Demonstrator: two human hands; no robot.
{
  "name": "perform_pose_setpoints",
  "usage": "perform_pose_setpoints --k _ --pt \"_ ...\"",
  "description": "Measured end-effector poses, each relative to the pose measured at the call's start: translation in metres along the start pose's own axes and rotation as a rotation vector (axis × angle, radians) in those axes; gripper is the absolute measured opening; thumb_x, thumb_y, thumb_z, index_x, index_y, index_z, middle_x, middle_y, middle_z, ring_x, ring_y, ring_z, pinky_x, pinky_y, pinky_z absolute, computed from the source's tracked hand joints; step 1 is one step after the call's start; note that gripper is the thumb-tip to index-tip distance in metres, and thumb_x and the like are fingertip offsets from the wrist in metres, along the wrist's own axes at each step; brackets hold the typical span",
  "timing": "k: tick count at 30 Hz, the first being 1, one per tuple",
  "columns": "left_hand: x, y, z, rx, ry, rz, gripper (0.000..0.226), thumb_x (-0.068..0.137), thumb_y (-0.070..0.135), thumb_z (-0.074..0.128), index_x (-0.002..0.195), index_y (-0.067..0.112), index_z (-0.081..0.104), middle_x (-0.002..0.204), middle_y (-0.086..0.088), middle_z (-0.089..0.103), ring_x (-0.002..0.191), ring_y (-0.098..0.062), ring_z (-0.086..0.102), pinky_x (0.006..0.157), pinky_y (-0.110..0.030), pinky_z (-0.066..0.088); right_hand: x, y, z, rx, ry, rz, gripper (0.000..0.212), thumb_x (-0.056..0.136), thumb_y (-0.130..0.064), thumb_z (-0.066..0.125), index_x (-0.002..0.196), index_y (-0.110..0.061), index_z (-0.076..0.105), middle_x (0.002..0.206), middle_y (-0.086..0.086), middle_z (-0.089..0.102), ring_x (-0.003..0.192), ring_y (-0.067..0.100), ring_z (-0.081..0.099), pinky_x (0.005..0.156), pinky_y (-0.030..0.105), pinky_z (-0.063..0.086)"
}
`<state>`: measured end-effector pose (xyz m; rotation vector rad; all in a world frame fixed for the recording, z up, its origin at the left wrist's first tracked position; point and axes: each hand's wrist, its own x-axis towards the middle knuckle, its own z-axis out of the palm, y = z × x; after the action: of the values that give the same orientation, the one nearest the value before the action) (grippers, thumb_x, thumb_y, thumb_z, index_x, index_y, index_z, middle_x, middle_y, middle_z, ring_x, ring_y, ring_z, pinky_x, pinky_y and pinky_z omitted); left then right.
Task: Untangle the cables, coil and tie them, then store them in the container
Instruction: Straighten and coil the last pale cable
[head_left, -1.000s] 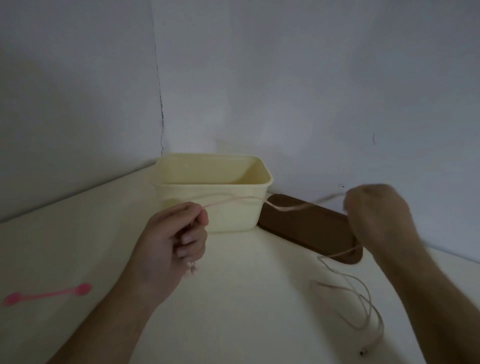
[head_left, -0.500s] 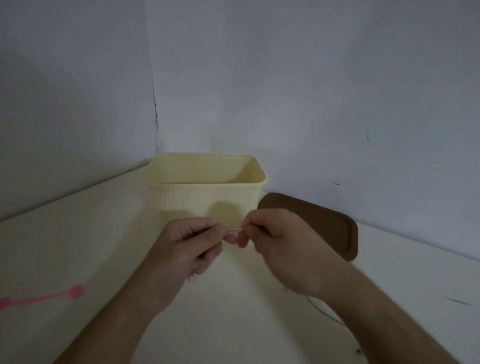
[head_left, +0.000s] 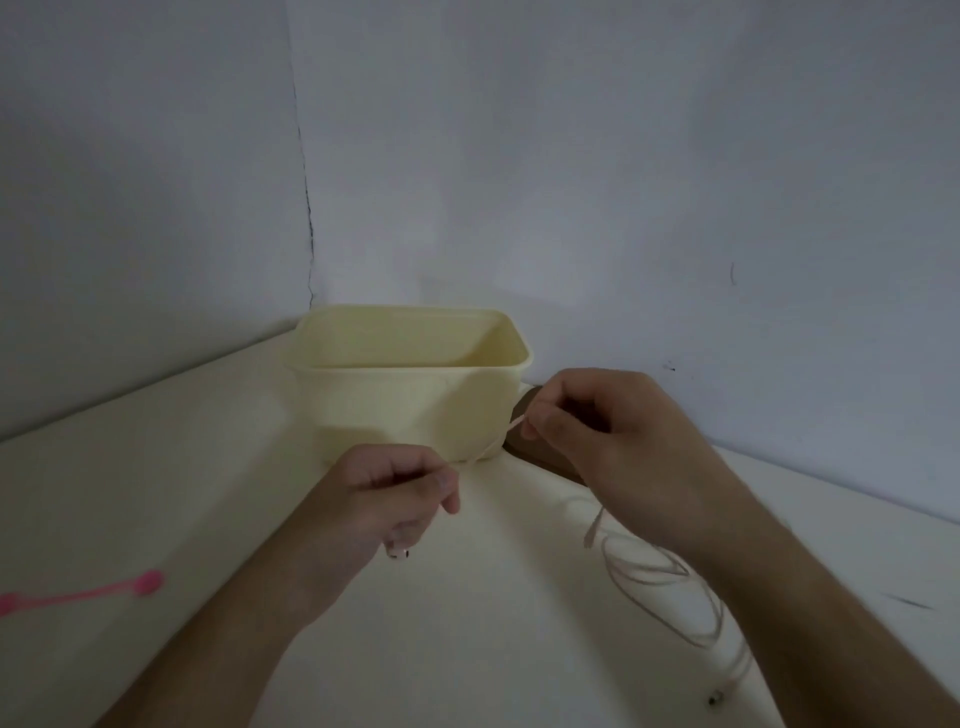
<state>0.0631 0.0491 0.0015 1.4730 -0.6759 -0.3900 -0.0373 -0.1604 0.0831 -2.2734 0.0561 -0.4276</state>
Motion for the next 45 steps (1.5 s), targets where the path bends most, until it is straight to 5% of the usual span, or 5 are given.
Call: perform_pose_setpoints --k 9,21,27,34,45 --pt "0.019 -0.026 -0.017 0.196 0.725 -0.018 0.025 0.095 0.02 0.069 0.072 0.012 0.075 0.047 0.013 0.051 0.055 -0.016 0.044 0.062 -0.033 0.033 0.008 0.024 -0.036 -0.262 -0.02 0.229 0.024 0.099 -0.026 0.069 0.077 -0.021 0.078 0.048 -0.011 0.06 0.038 0.0 0.05 0.041 0.012 0.034" --pt "0.001 -0.015 0.024 0.882 0.54 0.335 0.021 0.085 0.018 0.072 0.101 0.023 0.059 0.101 0.007 0.056 0.095 -0.015 0.057 0.084 -0.026 0.043 0.014 0.034 -0.007 0.424 0.048 0.261 0.026 0.109 -0.008 0.052 0.092 -0.006 0.072 0.063 0.002 0.051 0.056 0.017 0.05 0.06 0.035 0.054" --pt "-0.008 -0.005 0.078 0.23 -0.126 0.133 0.034 0.087 0.047 0.069 0.112 0.024 0.072 0.104 0.003 0.079 0.101 -0.016 0.074 0.092 -0.036 0.058 0.008 0.023 0.023 0.528 -0.073 0.24 0.026 0.109 -0.008 0.05 0.107 0.001 0.074 0.079 0.01 0.066 0.073 0.025 0.06 0.068 0.041 0.048" --pt "0.015 -0.015 0.075 -0.049 0.162 0.02 0.023 0.103 0.016 0.063 0.087 0.01 0.077 0.081 -0.014 0.075 0.071 -0.024 0.07 0.068 -0.033 0.057 0.003 0.021 0.017 0.708 -0.351 0.249 0.032 0.111 -0.017 0.051 0.132 0.001 0.069 0.095 0.017 0.076 0.077 0.029 0.066 0.073 0.036 0.052" --pt "0.03 -0.04 0.02 0.212 0.49 -0.231 0.026 0.102 0.008 0.06 0.081 0.006 0.075 0.058 -0.005 0.069 0.036 -0.01 0.048 0.041 -0.019 0.037 0.001 0.061 -0.045 -0.877 -0.705 0.578 0.019 0.089 -0.027 0.083 0.081 -0.013 0.074 0.078 0.0 0.077 0.071 0.014 0.072 0.08 0.033 0.061"
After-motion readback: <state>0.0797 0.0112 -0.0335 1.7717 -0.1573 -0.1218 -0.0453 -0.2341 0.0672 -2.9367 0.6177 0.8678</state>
